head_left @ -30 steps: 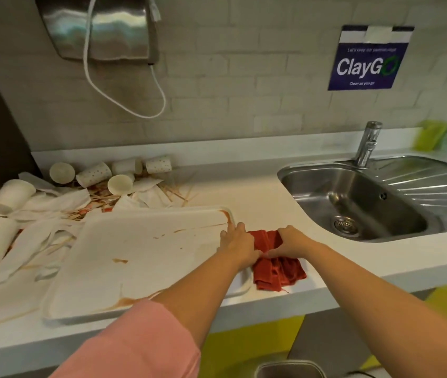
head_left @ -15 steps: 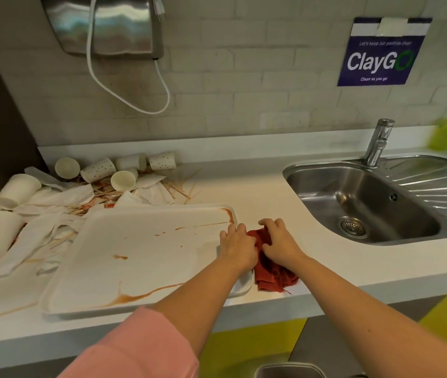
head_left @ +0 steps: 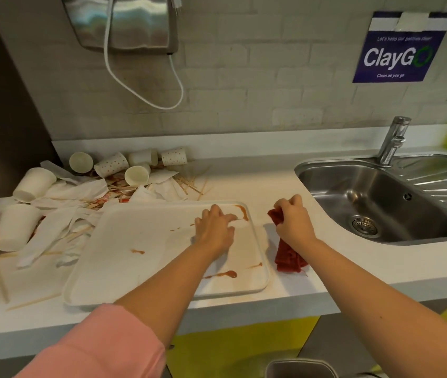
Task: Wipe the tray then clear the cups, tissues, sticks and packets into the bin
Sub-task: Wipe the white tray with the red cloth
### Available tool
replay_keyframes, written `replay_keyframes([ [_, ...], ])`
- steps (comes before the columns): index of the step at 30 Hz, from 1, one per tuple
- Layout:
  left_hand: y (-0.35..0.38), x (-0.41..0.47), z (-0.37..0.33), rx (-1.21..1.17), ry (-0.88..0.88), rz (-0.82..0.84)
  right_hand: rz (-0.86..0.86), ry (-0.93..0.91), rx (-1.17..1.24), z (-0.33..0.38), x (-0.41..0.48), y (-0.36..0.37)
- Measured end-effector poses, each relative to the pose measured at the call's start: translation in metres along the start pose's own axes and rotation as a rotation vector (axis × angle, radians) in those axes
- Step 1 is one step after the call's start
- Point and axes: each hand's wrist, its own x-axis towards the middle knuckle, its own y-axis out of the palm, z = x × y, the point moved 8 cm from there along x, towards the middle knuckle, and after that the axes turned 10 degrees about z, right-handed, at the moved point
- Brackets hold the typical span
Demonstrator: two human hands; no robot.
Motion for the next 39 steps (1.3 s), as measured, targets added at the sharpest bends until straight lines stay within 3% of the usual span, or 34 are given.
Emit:
replay_keyframes([
  [10, -0.068, -0.014, 0.132, -0.062, -0.266, -0.112, 0.101, -0.094, 0.184, 0.054, 0.016, 0.024],
  [12, -0.077, -0.017, 0.157, -0.039, -0.315, -0.133, 0.115, -0.112, 0.116, 0.057, 0.019, 0.040],
  [16, -0.085, -0.022, 0.204, -0.004, -0.442, -0.166, 0.117, -0.078, -0.242, 0.055, 0.025, 0.070],
  [19, -0.090, -0.030, 0.232, 0.068, -0.573, -0.192, 0.198, -0.089, -0.297, 0.052, 0.020, 0.091],
  [23, -0.081, -0.040, 0.272, -0.132, -0.783, -0.196, 0.191, -0.092, -0.431, 0.051, 0.020, 0.099],
  [27, -0.067, -0.035, 0.286, -0.221, -0.731, -0.138, 0.156, -0.131, -0.488, 0.062, 0.028, 0.097],
  [39, -0.063, -0.040, 0.288, -0.250, -0.647, -0.264, 0.172, -0.002, -0.369, 0.067, 0.068, 0.104],
])
